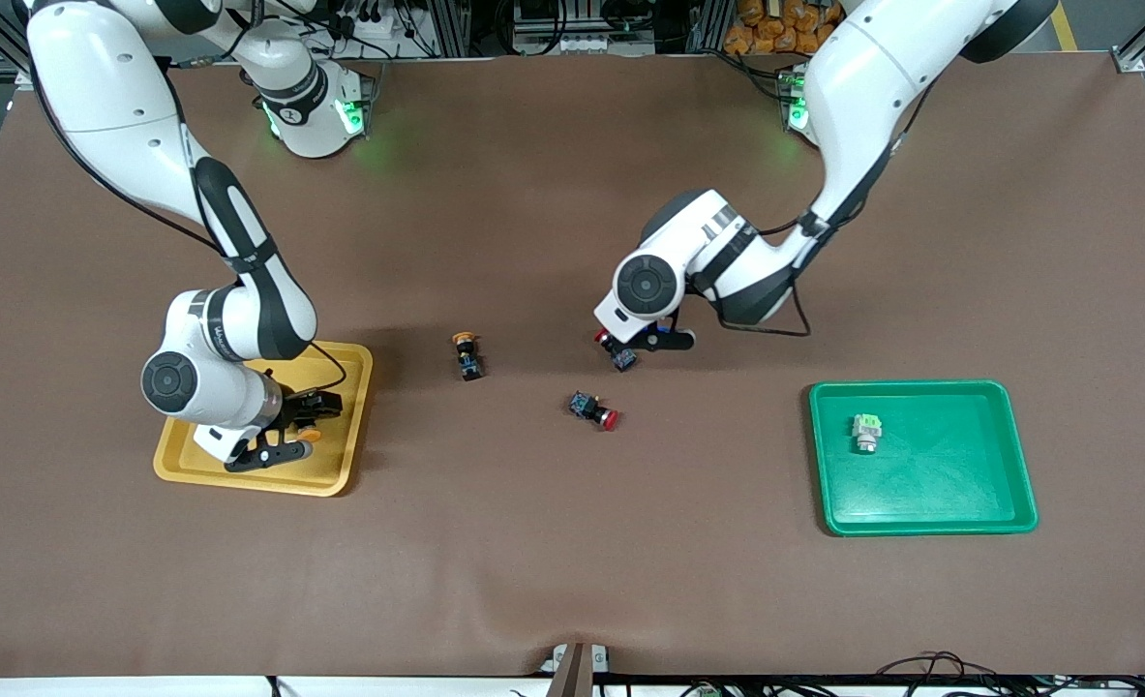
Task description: Place green and yellow buttons in trays
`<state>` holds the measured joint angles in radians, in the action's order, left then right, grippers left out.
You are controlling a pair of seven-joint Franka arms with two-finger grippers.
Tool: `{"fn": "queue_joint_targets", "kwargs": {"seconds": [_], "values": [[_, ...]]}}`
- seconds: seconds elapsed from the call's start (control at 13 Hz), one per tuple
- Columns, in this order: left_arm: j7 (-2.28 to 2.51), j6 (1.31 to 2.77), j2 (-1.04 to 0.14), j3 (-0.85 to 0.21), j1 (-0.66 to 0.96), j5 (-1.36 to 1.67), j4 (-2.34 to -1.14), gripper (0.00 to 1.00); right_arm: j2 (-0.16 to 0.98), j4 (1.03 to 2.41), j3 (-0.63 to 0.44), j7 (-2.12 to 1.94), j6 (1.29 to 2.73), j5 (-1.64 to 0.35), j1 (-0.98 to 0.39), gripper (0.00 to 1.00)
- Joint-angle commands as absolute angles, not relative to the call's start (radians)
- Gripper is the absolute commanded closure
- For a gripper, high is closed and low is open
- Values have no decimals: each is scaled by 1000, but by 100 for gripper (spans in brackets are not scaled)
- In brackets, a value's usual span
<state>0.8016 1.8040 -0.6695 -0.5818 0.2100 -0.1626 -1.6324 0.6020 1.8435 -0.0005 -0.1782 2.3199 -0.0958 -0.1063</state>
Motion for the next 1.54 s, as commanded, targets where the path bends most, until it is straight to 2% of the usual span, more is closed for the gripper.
{"fn": "queue_joint_targets", "kwargs": {"seconds": [0.0, 0.23, 0.46, 1.0, 1.23, 1.46], "values": [[818, 1770, -661, -583, 178, -152, -1574, 100, 520, 1872, 17, -184, 2254, -114, -97, 0], [810, 1749, -663, -581, 117, -167, -1514, 100, 503, 1824, 20, -140, 2160, -114, -118, 0], [734, 1706, -661, -581, 25, -170, -1486, 100, 508, 1821, 20, -48, 2171, -114, -169, 0], [553, 1704, -673, -574, -167, -301, -1468, 100, 518, 1830, 20, 144, 2215, -162, -291, 0], [444, 1704, -683, -477, -187, -380, -1468, 100, 520, 1858, 20, 240, 2275, -183, -368, 0], [310, 1750, -692, -367, -190, -390, -1462, 100, 522, 1858, 21, 320, 2276, -183, -439, 0]]}}
